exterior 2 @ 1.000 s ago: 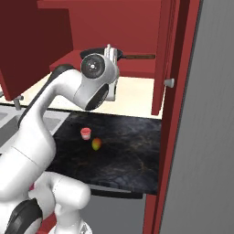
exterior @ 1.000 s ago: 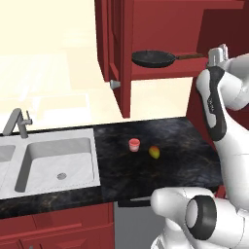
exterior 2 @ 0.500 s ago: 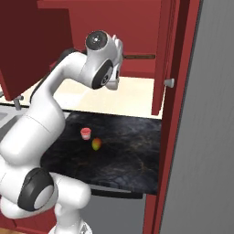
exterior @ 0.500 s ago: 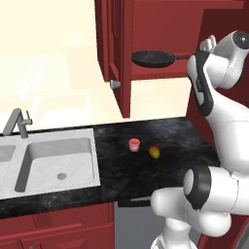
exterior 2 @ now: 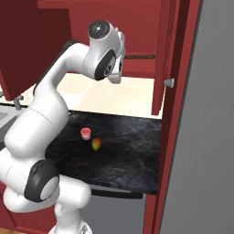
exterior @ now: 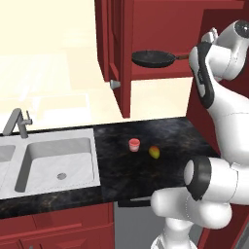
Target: Pick the pan from the cabinet and place it on the stove. Then turn on the stove burner for the pan.
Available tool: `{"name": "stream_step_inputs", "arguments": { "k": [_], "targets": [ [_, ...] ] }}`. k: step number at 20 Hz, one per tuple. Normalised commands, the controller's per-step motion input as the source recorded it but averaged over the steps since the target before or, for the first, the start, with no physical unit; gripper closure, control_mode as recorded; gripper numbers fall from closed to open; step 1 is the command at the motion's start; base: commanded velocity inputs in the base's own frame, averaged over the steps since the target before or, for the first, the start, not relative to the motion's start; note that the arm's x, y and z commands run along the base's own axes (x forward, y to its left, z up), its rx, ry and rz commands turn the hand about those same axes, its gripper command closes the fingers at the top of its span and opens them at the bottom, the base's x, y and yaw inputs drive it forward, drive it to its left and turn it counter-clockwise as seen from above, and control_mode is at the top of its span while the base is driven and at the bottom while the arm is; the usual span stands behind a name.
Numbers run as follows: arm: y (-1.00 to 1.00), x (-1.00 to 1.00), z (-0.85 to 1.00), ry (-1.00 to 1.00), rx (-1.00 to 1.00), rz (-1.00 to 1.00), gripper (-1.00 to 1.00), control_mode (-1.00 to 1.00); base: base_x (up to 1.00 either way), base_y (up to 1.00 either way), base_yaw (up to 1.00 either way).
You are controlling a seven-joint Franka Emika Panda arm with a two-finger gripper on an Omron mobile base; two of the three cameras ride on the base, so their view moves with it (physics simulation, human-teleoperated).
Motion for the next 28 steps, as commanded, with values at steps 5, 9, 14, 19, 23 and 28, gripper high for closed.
{"name": "stream_step_inputs", "arguments": {
  "k": [5, 9, 14, 19, 23, 28],
  "targets": [
    [-0.02, 0.02, -0.02, 0.04, -0.01, 0.0, -1.0, -1.0, 0.0, 0.0, 0.0],
    [0.0, 0.2, 0.0, 0.11, -0.03, 0.0, -1.0, -1.0, 0.0, 0.0, 0.0],
    [0.0, 0.27, 0.0, 0.11, -0.03, 0.0, -1.0, -1.0, 0.0, 0.0, 0.0],
    [0.0, 0.12, 0.0, 0.03, -0.1, 0.0, -1.0, -1.0, 0.0, 0.0, 0.0],
    [0.01, 0.18, 0.0, 0.06, -0.15, 0.0, -1.0, -1.0, 0.0, 0.0, 0.0],
    [-0.1, 0.26, -0.05, 0.09, -0.01, -0.06, -1.0, -1.0, 0.0, 0.0, 0.0]
  ]
}}
